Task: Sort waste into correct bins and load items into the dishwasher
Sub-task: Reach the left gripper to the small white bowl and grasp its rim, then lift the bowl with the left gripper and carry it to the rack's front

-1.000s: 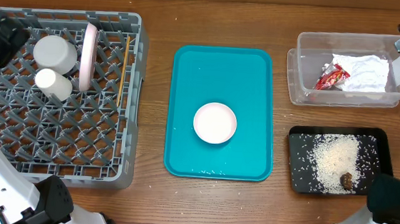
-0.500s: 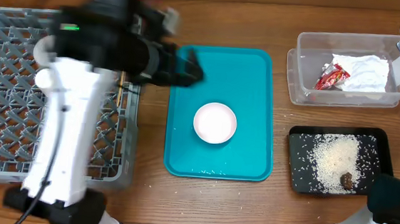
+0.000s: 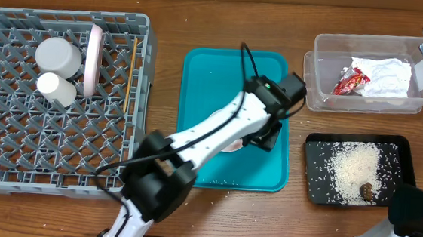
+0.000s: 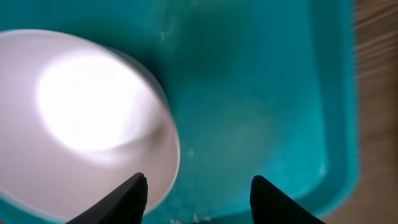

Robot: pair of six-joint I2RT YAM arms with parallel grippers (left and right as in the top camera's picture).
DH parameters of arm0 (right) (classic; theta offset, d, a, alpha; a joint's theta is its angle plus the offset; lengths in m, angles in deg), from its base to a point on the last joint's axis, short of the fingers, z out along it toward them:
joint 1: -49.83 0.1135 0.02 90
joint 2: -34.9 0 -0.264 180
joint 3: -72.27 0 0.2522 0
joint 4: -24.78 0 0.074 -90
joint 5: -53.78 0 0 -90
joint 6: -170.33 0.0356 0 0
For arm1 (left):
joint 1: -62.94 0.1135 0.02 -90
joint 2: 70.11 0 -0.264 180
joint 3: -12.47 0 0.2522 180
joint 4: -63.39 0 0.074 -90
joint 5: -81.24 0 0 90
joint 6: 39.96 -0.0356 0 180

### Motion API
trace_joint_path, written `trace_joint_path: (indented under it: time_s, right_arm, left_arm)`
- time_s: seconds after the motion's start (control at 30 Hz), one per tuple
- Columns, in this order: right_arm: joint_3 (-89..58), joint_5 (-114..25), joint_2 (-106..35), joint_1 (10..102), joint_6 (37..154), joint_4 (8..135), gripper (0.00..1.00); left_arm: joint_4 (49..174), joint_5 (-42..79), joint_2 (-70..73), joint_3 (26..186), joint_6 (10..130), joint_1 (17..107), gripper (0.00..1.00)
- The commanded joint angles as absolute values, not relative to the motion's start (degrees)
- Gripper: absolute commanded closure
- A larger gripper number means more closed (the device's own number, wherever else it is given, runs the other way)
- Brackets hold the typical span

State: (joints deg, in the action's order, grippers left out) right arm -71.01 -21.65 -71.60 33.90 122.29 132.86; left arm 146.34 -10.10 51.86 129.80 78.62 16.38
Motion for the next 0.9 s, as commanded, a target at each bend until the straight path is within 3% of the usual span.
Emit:
trace_joint_path:
  time_s: [0.0, 0.1, 0.17, 0.3, 0.47, 0.73, 0.87]
  right_arm:
    - [-71.9, -20.8, -71.0, 33.9, 122.1, 132.8, 0.0]
    - [-71.9, -20.8, -71.0, 33.9, 122.1, 132.8, 0.0]
    - [-71.9, -20.8, -71.0, 33.9, 122.1, 132.8, 0.0]
    - [-71.9, -20.8, -71.0, 33.9, 122.1, 132.8, 0.0]
    - [-71.9, -20.8, -71.0, 33.9, 122.1, 132.8, 0.0]
    - [-71.9, -20.8, -71.0, 33.9, 122.1, 132.8, 0.0]
    - [-71.9, -20.8, -71.0, 33.9, 122.1, 132.8, 0.0]
  left_arm:
    - [145.7, -13.7, 56.6, 129.3, 79.9, 16.0, 0.45]
    - [145.5, -13.7, 58.5, 129.3, 79.9, 16.1, 0.5]
    - [145.5, -13.8, 58.9, 129.3, 79.9, 16.1, 0.6]
    - [146.0, -15.2, 58.7, 129.8, 79.9, 16.1, 0.96]
    - [153.1, -17.2, 58.5, 136.8, 80.9, 16.8, 0.96]
    - [173.8, -21.0, 58.0, 162.1, 85.4, 19.6, 0.96]
    - [174.0, -19.7, 52.5, 165.7, 83.0, 23.7, 0.96]
